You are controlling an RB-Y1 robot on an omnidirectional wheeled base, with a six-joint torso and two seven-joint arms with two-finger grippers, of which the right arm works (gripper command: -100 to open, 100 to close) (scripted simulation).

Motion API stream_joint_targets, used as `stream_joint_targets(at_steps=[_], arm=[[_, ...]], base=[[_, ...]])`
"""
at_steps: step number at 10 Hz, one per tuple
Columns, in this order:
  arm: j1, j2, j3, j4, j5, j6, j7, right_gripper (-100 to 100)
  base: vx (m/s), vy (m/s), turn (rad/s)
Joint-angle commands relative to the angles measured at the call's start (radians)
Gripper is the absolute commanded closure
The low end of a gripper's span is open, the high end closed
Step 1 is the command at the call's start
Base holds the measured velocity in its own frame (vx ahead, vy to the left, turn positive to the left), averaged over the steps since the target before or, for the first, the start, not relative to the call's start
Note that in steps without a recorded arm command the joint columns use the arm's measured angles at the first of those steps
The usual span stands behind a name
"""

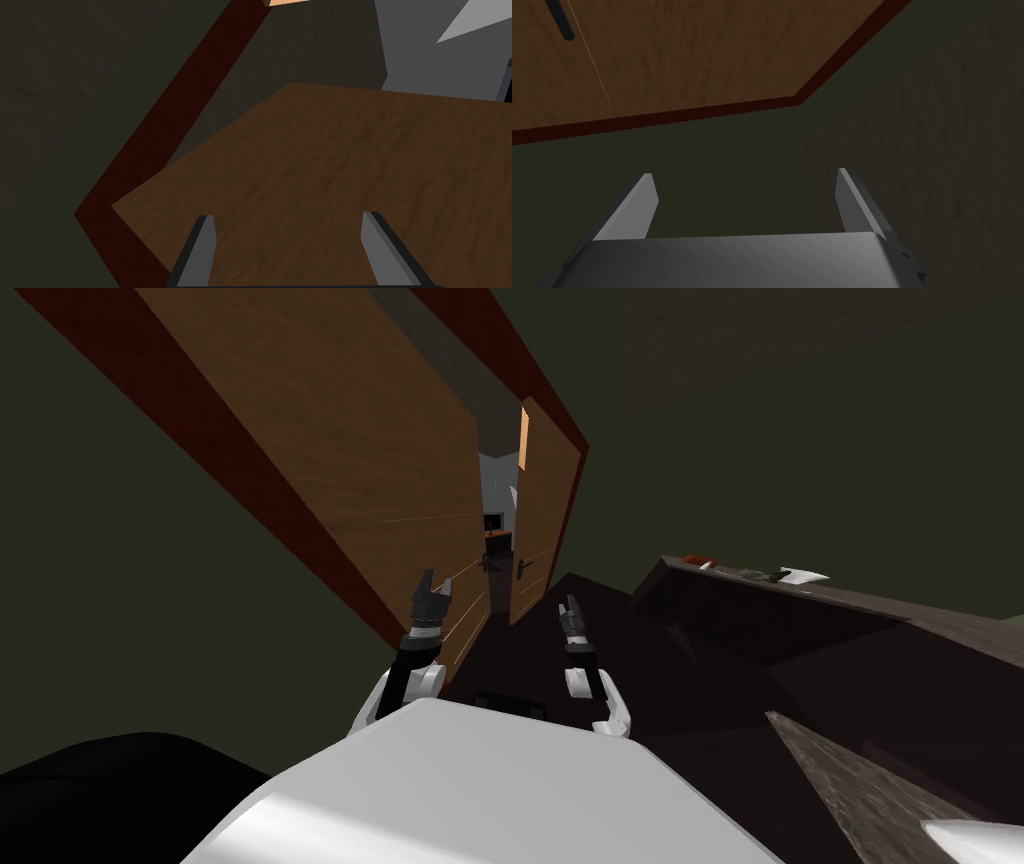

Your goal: Push the door open

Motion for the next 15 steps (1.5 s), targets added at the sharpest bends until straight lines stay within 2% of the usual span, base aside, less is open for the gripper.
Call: stream_joint_targets(at_steps=[1,3,4,10,11,13,14,15], arm=[[-0.023,-0.003,0.007,0.035,0.002,-0.001,-0.008,-100],[-0.046,-0.005,0.015,0.070,0.005,-0.002,-0.017,-100],[-0.069,-0.007,0.024,0.106,0.008,-0.003,-0.025,-100],[-0.141,-0.010,0.051,0.216,0.017,-0.006,-0.051,-100],[-0.165,-0.011,0.059,0.253,0.019,-0.007,-0.060,-100],[-0.189,-0.011,0.068,0.290,0.022,-0.009,-0.068,-100],[-0.213,-0.011,0.077,0.327,0.025,-0.010,-0.077,-100],[-0.225,-0.011,0.082,0.345,0.027,-0.010,-0.081,-100]], base=[[0.121,-0.080,0.066],[0.093,-0.072,0.065],[0.112,-0.089,0.113],[0.096,-0.080,0.070],[0.092,-0.104,0.131],[0.107,-0.106,0.078],[0.110,-0.101,0.110],[0.128,-0.094,0.093]])
